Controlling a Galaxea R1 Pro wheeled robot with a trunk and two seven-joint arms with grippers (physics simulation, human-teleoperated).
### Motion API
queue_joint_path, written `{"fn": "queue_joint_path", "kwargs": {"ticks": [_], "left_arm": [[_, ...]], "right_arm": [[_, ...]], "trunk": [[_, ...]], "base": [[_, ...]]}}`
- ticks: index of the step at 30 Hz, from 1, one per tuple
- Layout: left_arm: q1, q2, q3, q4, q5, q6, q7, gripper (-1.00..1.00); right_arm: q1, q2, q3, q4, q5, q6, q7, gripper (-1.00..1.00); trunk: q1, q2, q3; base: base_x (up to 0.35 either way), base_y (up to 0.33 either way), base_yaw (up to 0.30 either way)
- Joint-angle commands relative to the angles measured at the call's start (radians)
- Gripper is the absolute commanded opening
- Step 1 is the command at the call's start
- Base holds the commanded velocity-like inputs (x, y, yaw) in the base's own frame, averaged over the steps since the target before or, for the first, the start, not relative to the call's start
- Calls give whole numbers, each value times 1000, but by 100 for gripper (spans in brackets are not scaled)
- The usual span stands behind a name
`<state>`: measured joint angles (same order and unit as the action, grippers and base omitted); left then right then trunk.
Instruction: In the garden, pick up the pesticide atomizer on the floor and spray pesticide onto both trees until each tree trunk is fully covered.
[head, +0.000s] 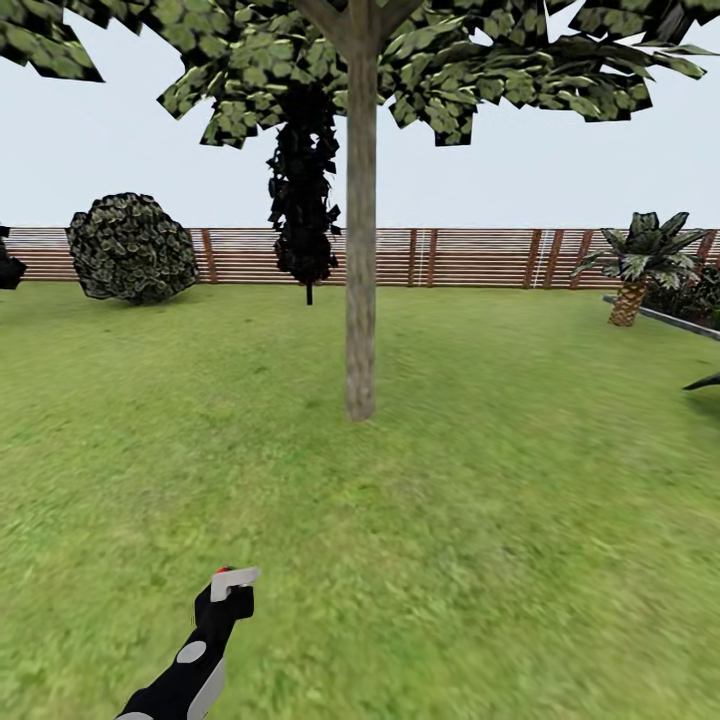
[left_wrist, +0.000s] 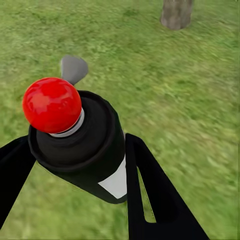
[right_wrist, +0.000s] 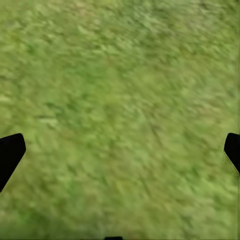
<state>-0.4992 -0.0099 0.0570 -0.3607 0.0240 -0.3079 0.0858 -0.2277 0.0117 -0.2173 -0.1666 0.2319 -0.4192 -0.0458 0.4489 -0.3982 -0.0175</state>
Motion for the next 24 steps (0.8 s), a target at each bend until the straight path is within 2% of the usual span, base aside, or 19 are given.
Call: {"fn": "queue_joint_path", "kwargs": {"ticks": [1,24], "left_arm": [[-1,-1,4,1,2,-3,-1,-100],[-1,-1,4,0,2,-3,-1,-100]], "right_arm": [[-1,0,-5,1,10,-3,-5,100],[-1,0,-5,1,10,-3,-5,100]], "trunk": [[1,-2,-2],[1,-2,-2]], "base": [[302,-177,0],[299,-182,0]]}}
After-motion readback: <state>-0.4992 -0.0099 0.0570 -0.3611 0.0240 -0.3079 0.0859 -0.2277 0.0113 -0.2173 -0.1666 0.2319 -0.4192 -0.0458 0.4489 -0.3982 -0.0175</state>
